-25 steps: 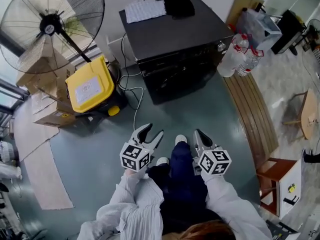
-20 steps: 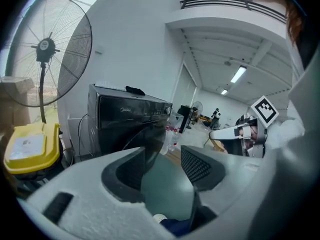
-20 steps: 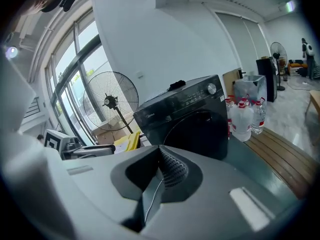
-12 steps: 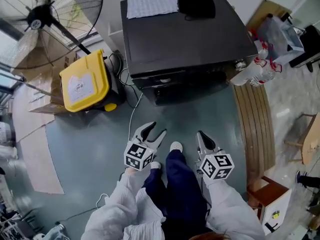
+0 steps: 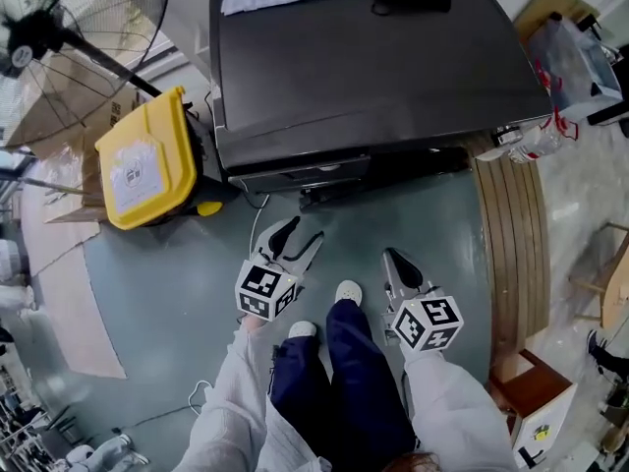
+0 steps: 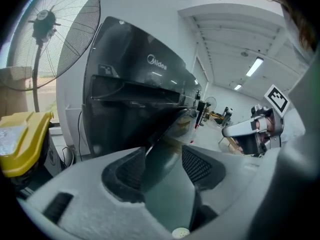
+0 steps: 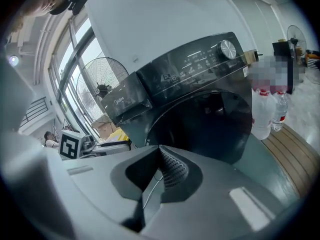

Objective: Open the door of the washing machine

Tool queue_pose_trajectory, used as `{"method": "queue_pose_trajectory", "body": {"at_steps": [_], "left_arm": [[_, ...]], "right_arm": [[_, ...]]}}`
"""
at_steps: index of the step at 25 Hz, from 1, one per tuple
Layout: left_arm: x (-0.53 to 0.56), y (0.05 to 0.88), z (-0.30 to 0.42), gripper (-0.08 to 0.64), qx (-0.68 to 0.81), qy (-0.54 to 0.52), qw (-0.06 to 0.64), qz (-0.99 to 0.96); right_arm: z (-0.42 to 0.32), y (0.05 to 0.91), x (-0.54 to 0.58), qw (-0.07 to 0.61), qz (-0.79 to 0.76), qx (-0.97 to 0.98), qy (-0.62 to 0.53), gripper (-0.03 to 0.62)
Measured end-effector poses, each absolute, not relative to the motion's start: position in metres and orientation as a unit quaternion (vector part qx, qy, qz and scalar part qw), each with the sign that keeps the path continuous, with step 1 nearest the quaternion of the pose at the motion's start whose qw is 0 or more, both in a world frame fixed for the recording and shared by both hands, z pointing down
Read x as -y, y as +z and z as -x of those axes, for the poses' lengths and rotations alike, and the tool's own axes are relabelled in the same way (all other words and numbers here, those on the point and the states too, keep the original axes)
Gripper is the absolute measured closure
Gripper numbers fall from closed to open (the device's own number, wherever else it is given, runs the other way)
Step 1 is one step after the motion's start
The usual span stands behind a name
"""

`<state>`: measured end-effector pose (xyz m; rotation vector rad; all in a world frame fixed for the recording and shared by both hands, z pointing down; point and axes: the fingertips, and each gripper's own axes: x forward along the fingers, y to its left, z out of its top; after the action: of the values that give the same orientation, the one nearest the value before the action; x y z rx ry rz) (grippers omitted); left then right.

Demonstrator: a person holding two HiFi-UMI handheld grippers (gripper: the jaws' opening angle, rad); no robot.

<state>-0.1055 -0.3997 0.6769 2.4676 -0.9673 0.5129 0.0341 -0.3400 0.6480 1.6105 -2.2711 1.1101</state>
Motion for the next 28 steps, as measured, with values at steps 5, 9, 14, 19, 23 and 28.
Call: {"method": "queue_pose_trajectory", "body": {"at_steps": [5, 9, 14, 19, 23, 28], "left_arm": [[0.418, 0.708, 0.102, 0.318, 0.341, 0.202, 0.209, -0.894], [0.425, 0.74, 0.093, 0.319, 0.329, 0.233, 0.206, -0.892], [0.437, 0.761, 0.087, 0.36, 0.339, 0.262, 0.203, -0.88], [0.447, 0.763, 0.085, 0.405, 0.342, 0.301, 0.162, -0.876], [0.444, 0.763, 0.085, 0.422, 0.353, 0.306, 0.152, -0.871], [0.44, 0.766, 0.095, 0.437, 0.354, 0.308, 0.149, -0.87]], "right_arm": [[-0.036, 0.677, 0.346, 0.071, -0.536, 0.746, 0.388, 0.58], [-0.036, 0.694, 0.344, 0.076, -0.529, 0.746, 0.397, 0.58], [-0.051, 0.707, 0.341, 0.09, -0.528, 0.74, 0.407, 0.58], [-0.057, 0.713, 0.343, 0.092, -0.525, 0.739, 0.411, 0.58], [-0.054, 0.712, 0.34, 0.095, -0.526, 0.739, 0.409, 0.58], [-0.04, 0.706, 0.327, 0.102, -0.53, 0.741, 0.398, 0.58]]}}
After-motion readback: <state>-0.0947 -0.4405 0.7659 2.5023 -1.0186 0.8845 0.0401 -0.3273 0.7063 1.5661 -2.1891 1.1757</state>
